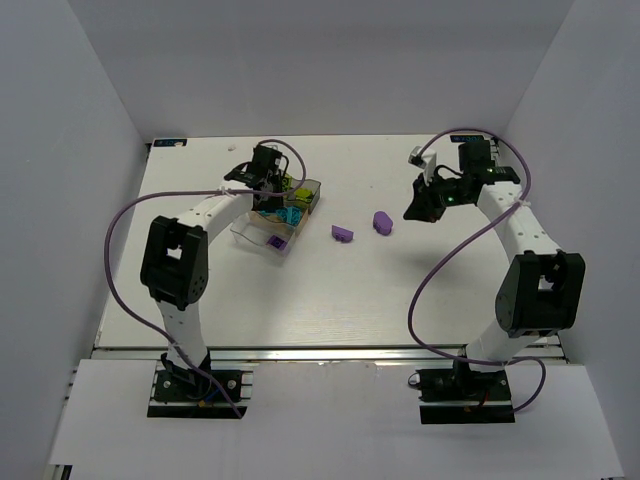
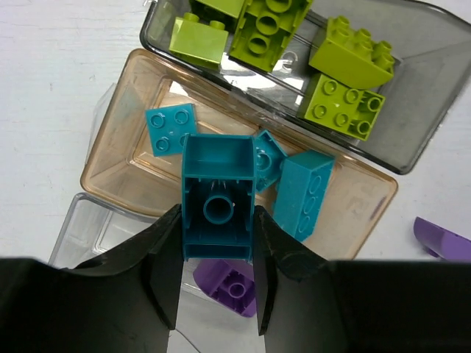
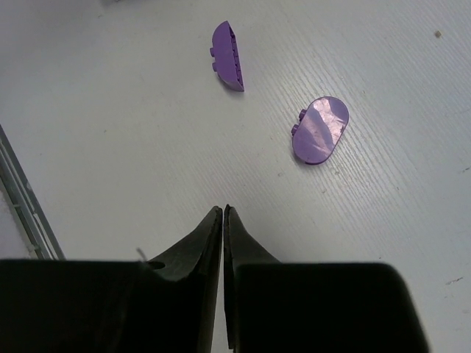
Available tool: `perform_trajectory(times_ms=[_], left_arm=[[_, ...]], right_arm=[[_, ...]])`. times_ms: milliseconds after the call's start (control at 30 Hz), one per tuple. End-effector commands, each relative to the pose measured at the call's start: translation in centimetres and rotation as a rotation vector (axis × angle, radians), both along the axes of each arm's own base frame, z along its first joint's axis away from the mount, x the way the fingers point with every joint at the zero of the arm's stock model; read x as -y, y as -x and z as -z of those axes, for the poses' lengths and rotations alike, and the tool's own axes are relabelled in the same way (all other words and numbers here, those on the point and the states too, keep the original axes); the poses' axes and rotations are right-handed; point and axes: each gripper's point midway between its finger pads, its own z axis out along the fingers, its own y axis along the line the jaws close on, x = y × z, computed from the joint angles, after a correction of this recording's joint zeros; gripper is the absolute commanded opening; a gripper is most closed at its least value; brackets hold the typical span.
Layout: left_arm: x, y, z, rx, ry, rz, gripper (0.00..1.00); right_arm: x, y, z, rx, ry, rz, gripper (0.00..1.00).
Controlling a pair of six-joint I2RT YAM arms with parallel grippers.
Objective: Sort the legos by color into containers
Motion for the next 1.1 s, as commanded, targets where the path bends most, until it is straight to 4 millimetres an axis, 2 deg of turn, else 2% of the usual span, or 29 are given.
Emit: perform_trajectory(times_ms=[0,33,67,167,200,300,367,500,533,600,633,667,700,733,767,800,833,867,900,933,967,1000,1033,1067], left_arm=[[-0.9,-1.6,-1.3,0.055,-0.016,-0.026,0.19],[-0.9,-1.7,-1.3,0.056,-0.017,-0.029,0.25],[-1.0,-1.8,-1.2,0.053,-0.023,-0.035,0.42],[-0.9,-2.3,-1.8,0.074,-0.016,-0.044,0.57],[-1.0,-2.4,-2.3,0.083,-0.013,-0.05,0.64],[-1.1,-2.5,-3.4,0.106,-0.012,-0.059,0.73],[-1.1,-2.6,-4.6,0.124,-0.003,-0.06,0.76],[-0.9,-1.6,-7.2,0.173,0.071,-0.087,0.75],[-1.0,-0.7,-8.2,0.205,0.101,-0.093,0.72],[-0.9,0.5,-9.2,0.231,0.168,-0.112,0.62],[-1.3,1.9,-9.9,0.257,0.194,-0.12,0.5],[-1.5,2.6,-10.4,0.273,0.214,-0.128,0.46],[-1.6,3.5,-10.6,0.278,0.247,-0.144,0.45],[-1.9,4.5,-12.5,0.326,0.281,-0.148,0.49],[-2.3,5.8,-11.2,0.301,0.283,-0.159,0.53],[-2.6,6.5,-11.2,0.302,0.307,-0.18,0.59],[-2.8,7.3,-11.3,0.305,0.318,-0.188,0.65],[-3.2,8.7,-11.3,0.313,0.335,-0.194,0.72],[-3.3,9.4,-11.3,0.314,0.355,-0.205,0.73],[-3.4,10.0,-11.3,0.318,0.371,-0.205,0.74],[-3.6,10.8,-12.0,0.341,0.391,-0.205,0.75],[-3.8,11.5,-10.8,0.32,0.394,-0.214,0.76],[-3.9,12.0,-10.6,0.321,0.4,-0.214,0.76],[-4.0,12.4,-10.4,0.319,0.405,-0.22,0.77]], right_arm=[[-0.3,0.3,0.6,-0.023,0.012,-0.009,0.11],[-0.3,0.3,0.7,-0.022,0.016,-0.01,0.13],[-0.3,0.3,0.9,-0.026,0.026,-0.007,0.16],[-0.3,0.2,1.4,-0.031,0.05,-0.002,0.22],[-0.5,0.1,1.5,-0.03,0.057,-0.005,0.24],[-0.7,-0.3,2.0,-0.03,0.085,0.004,0.35],[-0.5,-0.8,2.5,-0.019,0.128,0.025,0.42],[-0.6,-3.1,3.3,0.035,0.239,0.122,0.5],[-0.1,-4.4,3.6,0.062,0.292,0.167,0.56],[-0.7,-5.1,4.0,0.064,0.323,0.199,0.66],[-0.6,-5.8,4.4,0.07,0.352,0.223,0.82],[-1.2,-5.8,4.7,0.068,0.361,0.215,0.89],[-1.5,-6.0,5.0,0.063,0.368,0.228,0.89],[-1.3,-6.4,5.4,0.068,0.397,0.248,0.89],[-2.0,-6.8,5.9,0.071,0.403,0.238,0.89],[-2.1,-7.2,6.2,0.071,0.414,0.25,0.89],[-1.7,-7.7,7.5,0.051,0.451,0.284,0.89],[-2.1,-8.5,7.2,0.063,0.458,0.298,0.89],[-2.0,-9.0,7.5,0.055,0.469,0.309,0.89],[-1.9,-9.3,8.8,0.017,0.486,0.319,0.89],[-2.0,-9.5,9.2,0.008,0.492,0.324,0.89],[-2.2,-10.2,8.9,0.013,0.488,0.328,0.89],[-2.4,-10.4,10.0,-0.008,0.499,0.32,0.89],[-2.5,-10.6,10.2,-0.014,0.499,0.32,0.89]])
